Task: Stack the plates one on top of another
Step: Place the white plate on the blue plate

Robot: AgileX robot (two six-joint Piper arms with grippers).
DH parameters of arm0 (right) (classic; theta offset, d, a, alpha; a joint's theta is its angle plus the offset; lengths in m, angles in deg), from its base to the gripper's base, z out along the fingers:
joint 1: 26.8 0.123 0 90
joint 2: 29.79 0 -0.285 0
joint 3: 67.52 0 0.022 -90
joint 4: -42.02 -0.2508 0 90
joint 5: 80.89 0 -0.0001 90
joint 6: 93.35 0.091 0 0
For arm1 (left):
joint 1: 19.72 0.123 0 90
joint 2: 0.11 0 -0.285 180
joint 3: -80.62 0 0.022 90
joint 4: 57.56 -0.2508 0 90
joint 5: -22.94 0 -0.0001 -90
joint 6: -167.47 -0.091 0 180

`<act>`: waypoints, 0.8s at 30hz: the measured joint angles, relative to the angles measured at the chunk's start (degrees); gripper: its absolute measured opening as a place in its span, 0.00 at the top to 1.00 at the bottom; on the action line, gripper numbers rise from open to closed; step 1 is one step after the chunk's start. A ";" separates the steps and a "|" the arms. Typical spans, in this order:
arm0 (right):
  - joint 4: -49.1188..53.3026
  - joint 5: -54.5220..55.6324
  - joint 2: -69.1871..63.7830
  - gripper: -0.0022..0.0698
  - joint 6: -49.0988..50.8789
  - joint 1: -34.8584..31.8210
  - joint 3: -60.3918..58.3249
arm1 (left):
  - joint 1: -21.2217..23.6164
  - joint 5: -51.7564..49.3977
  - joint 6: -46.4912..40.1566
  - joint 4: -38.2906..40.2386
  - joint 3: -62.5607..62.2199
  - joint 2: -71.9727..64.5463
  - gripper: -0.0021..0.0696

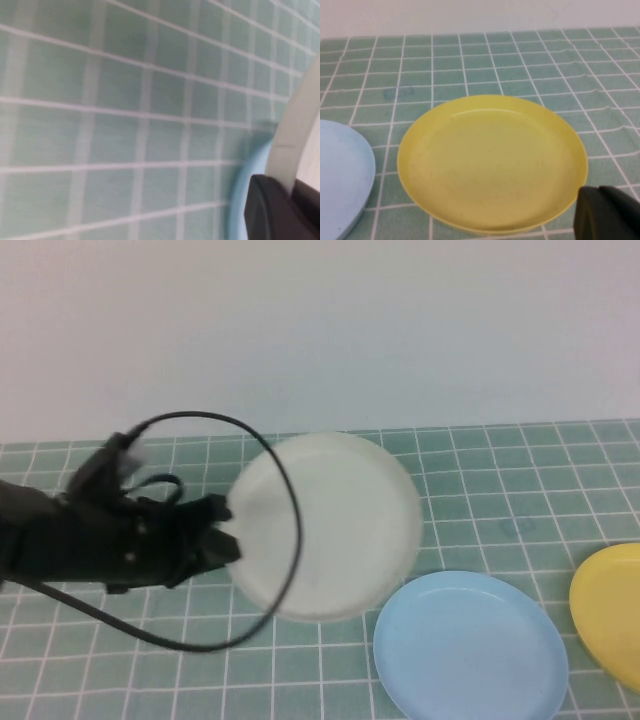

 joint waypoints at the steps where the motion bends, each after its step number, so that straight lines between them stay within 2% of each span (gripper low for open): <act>1: 0.00 0.00 0.00 0.97 0.00 0.00 0.00 | -2.28 0.66 0.14 0.28 0.00 0.00 0.96; 7: 0.00 0.00 0.00 0.97 0.00 0.00 0.00 | -15.81 9.29 6.53 0.40 0.00 -0.50 0.96; 14: 0.00 0.00 0.00 0.97 0.00 0.00 0.00 | -26.31 13.94 7.92 2.35 0.00 -7.46 0.96; 19: 0.00 0.00 0.00 0.97 0.00 0.00 0.00 | -29.10 14.69 7.92 3.92 -2.42 -13.05 0.96; 24: 0.00 0.00 0.00 0.97 0.00 0.00 0.00 | -29.49 14.49 7.92 4.36 -5.39 -14.44 0.96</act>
